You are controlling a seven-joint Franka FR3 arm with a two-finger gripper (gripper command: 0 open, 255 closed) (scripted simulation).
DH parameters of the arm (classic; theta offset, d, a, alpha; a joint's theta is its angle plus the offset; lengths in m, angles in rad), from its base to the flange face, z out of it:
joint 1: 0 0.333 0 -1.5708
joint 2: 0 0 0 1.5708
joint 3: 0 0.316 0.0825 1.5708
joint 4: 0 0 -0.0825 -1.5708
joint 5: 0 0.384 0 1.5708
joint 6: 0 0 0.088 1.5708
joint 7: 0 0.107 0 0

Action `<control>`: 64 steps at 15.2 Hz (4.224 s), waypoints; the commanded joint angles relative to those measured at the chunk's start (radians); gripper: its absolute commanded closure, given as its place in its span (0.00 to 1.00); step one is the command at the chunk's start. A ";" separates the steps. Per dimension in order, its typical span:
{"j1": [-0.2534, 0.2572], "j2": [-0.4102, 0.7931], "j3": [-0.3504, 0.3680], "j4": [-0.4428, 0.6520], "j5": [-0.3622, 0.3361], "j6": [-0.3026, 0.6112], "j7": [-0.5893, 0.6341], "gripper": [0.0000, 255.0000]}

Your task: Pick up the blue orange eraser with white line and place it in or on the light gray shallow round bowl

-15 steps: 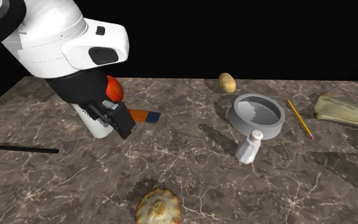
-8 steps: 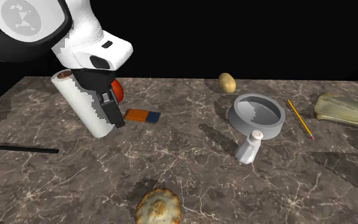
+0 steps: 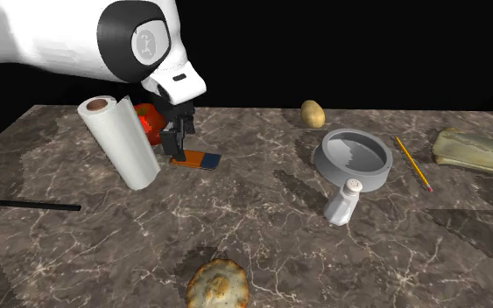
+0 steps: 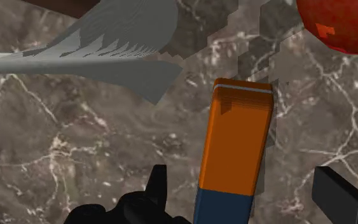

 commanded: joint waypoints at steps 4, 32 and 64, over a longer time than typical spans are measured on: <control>-0.006 0.034 0.012 -0.024 -0.013 0.052 0.056 0.00; -0.007 0.022 0.007 0.011 -0.008 0.006 0.051 1.00; -0.153 0.280 -0.156 0.494 -0.140 -0.247 -0.215 1.00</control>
